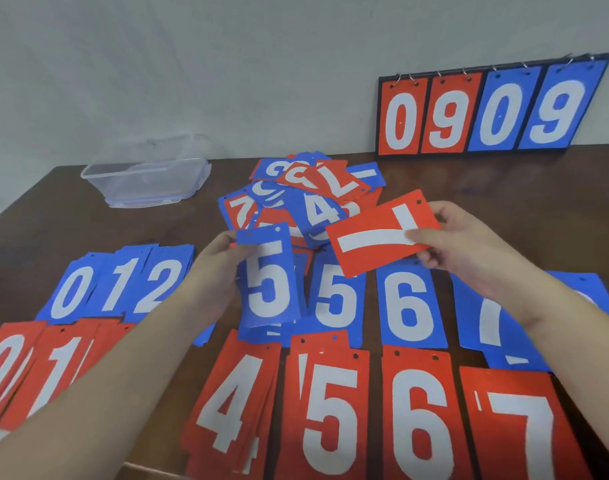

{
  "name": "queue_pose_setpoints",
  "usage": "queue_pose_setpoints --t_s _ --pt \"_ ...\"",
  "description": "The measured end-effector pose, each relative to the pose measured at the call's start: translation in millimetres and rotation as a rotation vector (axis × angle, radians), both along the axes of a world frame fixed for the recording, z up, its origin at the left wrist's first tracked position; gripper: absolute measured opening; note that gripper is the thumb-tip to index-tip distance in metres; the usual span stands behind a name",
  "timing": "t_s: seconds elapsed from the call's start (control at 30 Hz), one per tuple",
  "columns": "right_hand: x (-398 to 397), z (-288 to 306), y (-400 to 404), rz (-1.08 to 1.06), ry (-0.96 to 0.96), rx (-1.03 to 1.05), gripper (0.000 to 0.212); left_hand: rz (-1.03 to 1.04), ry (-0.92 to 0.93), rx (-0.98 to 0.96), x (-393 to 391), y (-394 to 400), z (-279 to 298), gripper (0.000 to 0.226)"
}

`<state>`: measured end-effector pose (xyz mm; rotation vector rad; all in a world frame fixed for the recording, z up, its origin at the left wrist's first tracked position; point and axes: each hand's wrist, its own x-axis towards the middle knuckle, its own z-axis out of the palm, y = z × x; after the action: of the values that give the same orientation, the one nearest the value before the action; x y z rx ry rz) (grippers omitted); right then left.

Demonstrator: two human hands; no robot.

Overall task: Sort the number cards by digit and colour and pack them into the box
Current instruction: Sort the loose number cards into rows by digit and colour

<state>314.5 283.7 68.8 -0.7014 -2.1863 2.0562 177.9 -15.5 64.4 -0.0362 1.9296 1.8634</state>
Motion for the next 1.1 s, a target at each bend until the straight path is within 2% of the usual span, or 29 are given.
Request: queue_pose_setpoints --t_s 0.23,0.5,0.57,0.67,0.77,0.87,0.97,1.1 --pt "28.3 -4.6 20.2 -0.044 0.043 0.036 0.024 -0.153 0.024 -0.103 19.6 39.2 -6.2 0.021" --pt "49.0 -14.1 36.8 -0.172 0.068 -0.067 0.026 -0.317 0.102 -0.262 19.1 88.6 -8.2 0.034" --pt "54.2 -15.1 38.2 -0.188 0.058 -0.09 0.026 -0.35 0.242 -0.369 19.9 94.1 -10.7 0.031" --pt "60.8 -17.7 41.2 -0.201 0.053 -0.108 0.026 -0.418 0.538 -0.641 15.9 95.3 -22.0 0.029" --pt "67.1 -19.4 45.0 -0.205 0.051 -0.094 0.027 -0.462 0.703 -0.829 15.1 92.9 -30.3 0.031" --pt "73.6 -20.0 48.5 -0.183 0.039 -0.07 0.027 -0.444 0.865 -0.985 16.5 93.4 -33.1 0.042" --pt "79.6 -19.3 51.4 -0.16 0.027 -0.052 0.025 -0.419 0.903 -0.986 20.6 93.9 -32.7 0.046" --pt "89.2 -19.9 52.1 -0.129 0.013 -0.002 0.025 -0.368 0.962 -0.859 35.9 92.5 -34.6 0.031"
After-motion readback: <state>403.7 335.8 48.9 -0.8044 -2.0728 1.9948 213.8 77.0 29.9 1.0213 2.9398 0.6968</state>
